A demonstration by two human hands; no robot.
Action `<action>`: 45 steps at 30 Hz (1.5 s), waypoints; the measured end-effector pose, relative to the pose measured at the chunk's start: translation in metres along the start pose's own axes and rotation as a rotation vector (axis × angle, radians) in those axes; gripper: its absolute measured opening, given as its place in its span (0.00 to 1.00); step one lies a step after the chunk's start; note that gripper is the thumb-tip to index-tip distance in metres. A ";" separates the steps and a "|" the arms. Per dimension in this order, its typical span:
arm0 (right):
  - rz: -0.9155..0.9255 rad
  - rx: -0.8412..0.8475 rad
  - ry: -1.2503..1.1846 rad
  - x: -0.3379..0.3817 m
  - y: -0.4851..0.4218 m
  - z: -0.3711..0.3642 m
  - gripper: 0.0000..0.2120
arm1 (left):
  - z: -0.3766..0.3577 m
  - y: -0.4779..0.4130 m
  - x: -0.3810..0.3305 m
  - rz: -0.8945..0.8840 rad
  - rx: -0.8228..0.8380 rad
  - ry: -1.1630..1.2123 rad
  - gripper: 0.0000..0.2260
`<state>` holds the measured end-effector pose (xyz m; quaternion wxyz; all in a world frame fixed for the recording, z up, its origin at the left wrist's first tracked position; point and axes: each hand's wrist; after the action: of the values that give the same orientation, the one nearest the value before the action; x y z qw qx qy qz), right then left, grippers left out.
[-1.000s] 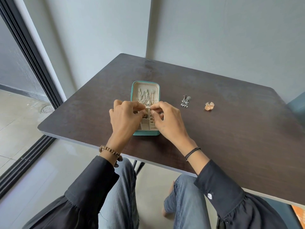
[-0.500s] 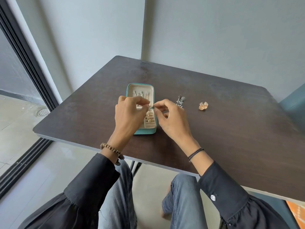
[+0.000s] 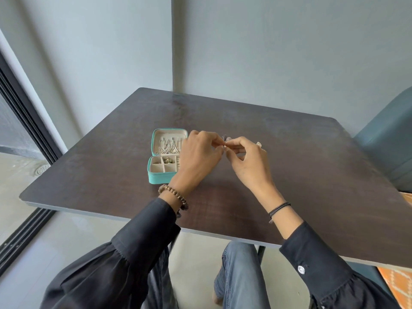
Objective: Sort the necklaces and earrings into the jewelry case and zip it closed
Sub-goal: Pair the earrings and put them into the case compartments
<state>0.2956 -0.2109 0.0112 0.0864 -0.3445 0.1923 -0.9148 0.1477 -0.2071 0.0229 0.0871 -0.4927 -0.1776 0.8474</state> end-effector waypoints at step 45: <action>-0.326 0.347 0.238 -0.103 -0.092 0.039 0.09 | -0.132 -0.093 0.008 0.293 0.237 0.096 0.08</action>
<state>0.3963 -0.1085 0.0146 -0.0277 -0.2410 -0.0168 -0.9700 0.2555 -0.0907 -0.0073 0.0287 -0.5396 0.0013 0.8414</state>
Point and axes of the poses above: each hand's wrist, its own y-axis away from the middle knuckle, its own z-axis out of the back of the hand, x = y × z, and after that the axes turned 14 degrees about y, right-handed
